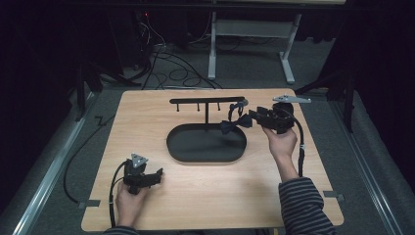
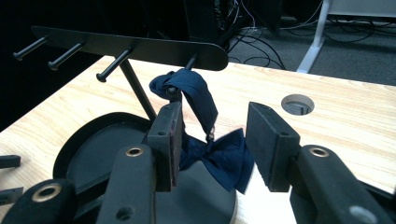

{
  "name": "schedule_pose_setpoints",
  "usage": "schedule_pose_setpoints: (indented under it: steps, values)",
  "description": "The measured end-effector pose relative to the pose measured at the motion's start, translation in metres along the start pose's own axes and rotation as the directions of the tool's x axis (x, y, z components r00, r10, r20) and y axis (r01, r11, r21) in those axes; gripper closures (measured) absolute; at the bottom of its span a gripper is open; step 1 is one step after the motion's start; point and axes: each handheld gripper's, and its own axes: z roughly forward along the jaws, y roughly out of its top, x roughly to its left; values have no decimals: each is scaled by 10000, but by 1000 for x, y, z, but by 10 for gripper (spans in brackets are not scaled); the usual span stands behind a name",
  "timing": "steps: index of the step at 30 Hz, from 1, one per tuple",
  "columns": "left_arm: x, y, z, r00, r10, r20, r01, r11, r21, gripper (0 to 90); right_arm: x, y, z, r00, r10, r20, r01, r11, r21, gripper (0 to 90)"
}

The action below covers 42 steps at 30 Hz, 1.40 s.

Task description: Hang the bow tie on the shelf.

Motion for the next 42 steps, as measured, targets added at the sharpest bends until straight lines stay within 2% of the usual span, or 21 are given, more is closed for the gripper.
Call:
schedule_pose_setpoints:
  steps: [42]
  values:
    - [0, 0, 0, 10000, -1, -9, 1, 10000, -7, 163, -13, -24, -43, 9998, 199, -102, -200, 9997, -156, 565]
